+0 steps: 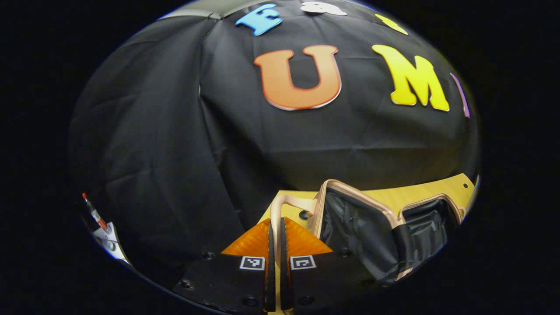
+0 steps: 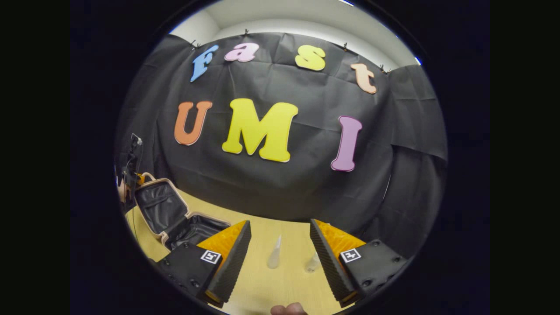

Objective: First open the suitcase, pack the skin care products into it, and then close the suitcase.

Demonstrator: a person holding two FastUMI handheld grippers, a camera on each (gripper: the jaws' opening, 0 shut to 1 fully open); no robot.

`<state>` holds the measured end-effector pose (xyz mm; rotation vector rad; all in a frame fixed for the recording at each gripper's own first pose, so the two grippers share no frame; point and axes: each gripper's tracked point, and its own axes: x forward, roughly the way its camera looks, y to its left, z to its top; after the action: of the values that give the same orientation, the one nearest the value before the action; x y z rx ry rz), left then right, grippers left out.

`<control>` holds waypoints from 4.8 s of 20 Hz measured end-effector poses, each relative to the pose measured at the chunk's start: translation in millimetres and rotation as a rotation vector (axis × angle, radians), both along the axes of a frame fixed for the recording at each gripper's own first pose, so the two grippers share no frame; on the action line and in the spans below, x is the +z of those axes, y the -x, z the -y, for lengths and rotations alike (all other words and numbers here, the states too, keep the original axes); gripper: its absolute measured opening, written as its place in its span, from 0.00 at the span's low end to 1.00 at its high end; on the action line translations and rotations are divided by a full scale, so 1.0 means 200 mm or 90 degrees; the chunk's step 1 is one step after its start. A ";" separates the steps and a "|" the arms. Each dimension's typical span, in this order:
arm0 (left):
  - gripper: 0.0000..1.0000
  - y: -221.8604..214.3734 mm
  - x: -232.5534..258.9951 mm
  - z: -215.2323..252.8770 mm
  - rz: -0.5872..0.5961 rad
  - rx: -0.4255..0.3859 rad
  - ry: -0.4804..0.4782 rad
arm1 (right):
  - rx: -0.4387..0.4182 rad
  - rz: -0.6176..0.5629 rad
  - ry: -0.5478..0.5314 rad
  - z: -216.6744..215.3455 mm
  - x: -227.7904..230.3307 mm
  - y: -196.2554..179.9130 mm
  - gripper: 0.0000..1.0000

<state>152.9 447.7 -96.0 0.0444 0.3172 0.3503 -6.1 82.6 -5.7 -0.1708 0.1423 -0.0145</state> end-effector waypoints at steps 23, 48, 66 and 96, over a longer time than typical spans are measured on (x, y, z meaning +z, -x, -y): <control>0.98 0.00 0.27 0.90 0.036 -0.054 -0.022 | -0.010 -0.020 -0.051 0.39 -0.15 -0.02 0.80; 0.98 -0.33 -0.46 3.33 -0.064 -0.399 0.034 | -0.096 -0.137 -0.045 1.44 -0.55 -0.01 0.80; 0.46 -0.33 -0.47 3.35 -0.129 -0.431 0.059 | -0.026 -0.200 -0.106 1.26 -0.97 -0.27 0.81; 0.45 0.09 -0.09 1.93 -0.142 -0.304 0.133 | 0.046 -0.240 -0.182 0.69 -0.84 -0.47 0.46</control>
<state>134.2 61.5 -114.2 -0.0471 0.5487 -0.1639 88.0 -55.1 -174.6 0.1099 0.5108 0.1110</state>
